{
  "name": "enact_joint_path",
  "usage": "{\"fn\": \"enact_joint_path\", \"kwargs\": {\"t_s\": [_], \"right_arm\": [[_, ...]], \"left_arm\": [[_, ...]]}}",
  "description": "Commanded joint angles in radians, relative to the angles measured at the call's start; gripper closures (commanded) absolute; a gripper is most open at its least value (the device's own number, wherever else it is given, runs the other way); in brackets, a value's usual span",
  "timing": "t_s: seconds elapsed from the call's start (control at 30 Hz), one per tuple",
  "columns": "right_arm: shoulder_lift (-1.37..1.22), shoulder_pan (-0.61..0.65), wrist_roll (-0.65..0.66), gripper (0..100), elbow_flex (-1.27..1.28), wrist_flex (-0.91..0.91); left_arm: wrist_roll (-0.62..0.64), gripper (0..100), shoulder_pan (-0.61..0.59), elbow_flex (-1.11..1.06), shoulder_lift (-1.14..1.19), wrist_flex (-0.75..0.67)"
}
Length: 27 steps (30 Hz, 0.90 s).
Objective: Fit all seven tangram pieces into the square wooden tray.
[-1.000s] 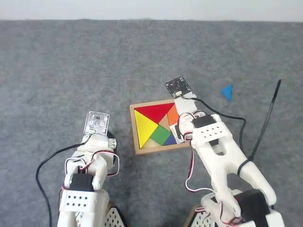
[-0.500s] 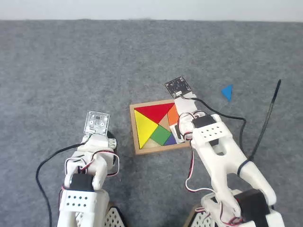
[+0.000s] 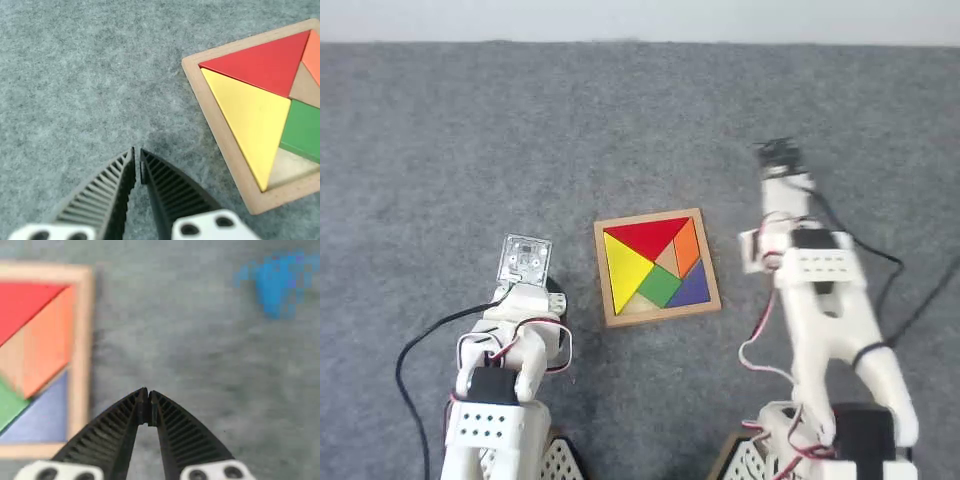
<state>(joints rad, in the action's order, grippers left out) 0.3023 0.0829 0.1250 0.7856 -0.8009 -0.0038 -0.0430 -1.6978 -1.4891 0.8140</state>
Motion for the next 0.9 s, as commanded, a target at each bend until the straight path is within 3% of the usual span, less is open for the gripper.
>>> {"fn": "enact_joint_path", "kwargs": {"t_s": [0.0, 0.17, 0.43, 0.67, 0.87], "right_arm": [[0.041, -0.085, 0.018, 98.3, -0.1, 0.001], [-0.007, -0.059, 0.018, 98.3, -0.138, -0.001], [-0.315, -0.101, 0.008, 98.3, -0.4, -0.071], [-0.486, -0.13, -0.075, 98.2, -0.62, -0.082], [-0.607, -0.133, 0.055, 96.3, -0.904, -0.282]], "left_arm": [[0.006, 99, -0.005, 0.008, -0.012, 0.002], [0.006, 99, -0.005, 0.008, -0.012, 0.002], [0.006, 99, -0.005, 0.008, -0.012, 0.002], [0.006, 99, -0.005, 0.008, -0.012, 0.002], [0.006, 99, -0.005, 0.008, -0.012, 0.002]]}}
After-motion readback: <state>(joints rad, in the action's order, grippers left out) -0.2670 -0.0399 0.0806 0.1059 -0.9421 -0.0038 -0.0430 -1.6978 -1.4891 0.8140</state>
